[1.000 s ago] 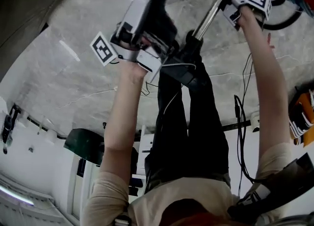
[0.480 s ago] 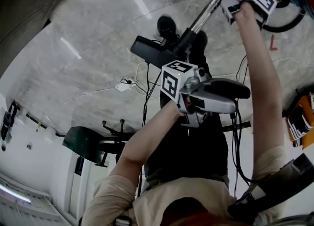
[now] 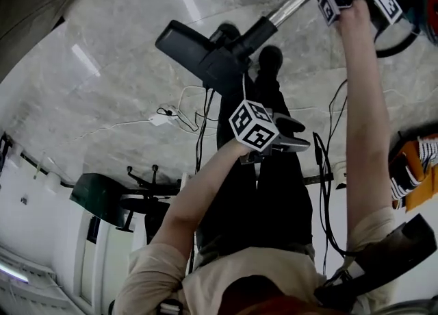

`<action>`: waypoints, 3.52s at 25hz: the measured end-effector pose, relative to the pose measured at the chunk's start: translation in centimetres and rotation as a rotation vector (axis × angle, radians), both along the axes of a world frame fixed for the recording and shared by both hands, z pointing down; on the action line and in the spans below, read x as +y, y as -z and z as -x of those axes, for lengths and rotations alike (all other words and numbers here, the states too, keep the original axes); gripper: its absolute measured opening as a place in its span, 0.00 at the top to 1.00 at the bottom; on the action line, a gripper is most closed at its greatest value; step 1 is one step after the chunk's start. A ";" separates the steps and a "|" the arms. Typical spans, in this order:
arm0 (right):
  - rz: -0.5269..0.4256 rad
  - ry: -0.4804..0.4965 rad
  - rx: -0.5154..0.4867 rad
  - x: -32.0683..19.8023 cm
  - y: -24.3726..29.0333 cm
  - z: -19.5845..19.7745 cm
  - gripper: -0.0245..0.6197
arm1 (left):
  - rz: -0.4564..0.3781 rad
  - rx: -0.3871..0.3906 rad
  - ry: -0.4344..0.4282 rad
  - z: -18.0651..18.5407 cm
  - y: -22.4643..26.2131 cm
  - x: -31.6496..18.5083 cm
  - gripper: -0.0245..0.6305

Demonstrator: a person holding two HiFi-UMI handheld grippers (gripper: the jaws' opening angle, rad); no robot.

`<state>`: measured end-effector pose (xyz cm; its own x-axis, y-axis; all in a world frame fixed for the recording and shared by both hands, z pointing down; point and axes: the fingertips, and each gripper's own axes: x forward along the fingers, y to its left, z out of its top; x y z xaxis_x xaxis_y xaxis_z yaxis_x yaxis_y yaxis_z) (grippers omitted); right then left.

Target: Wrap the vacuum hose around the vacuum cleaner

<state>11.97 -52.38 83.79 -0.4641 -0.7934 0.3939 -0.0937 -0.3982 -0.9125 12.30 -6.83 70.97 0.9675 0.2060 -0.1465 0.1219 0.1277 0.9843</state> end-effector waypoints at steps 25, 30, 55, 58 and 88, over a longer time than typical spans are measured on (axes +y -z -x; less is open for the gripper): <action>0.154 0.446 0.344 9.9 -9.7 -7.7 0.81 | 0.275 -0.025 -0.077 15.8 -2.8 2.1 0.59; 0.202 0.595 0.463 17.6 -11.8 -11.6 0.81 | 0.207 -0.064 -0.056 15.5 -4.4 -2.9 0.59; 0.498 1.360 0.960 49.1 -12.9 -36.3 0.81 | -0.113 -0.300 -0.339 -12.2 -6.6 -6.2 0.59; 0.578 1.428 1.001 49.8 -12.5 -39.9 0.81 | -0.149 -0.270 -0.283 -16.3 -6.1 -9.7 0.59; 0.641 1.652 0.887 52.2 -24.6 -53.5 0.81 | -0.004 -0.543 -0.378 -31.4 -24.7 -19.4 0.59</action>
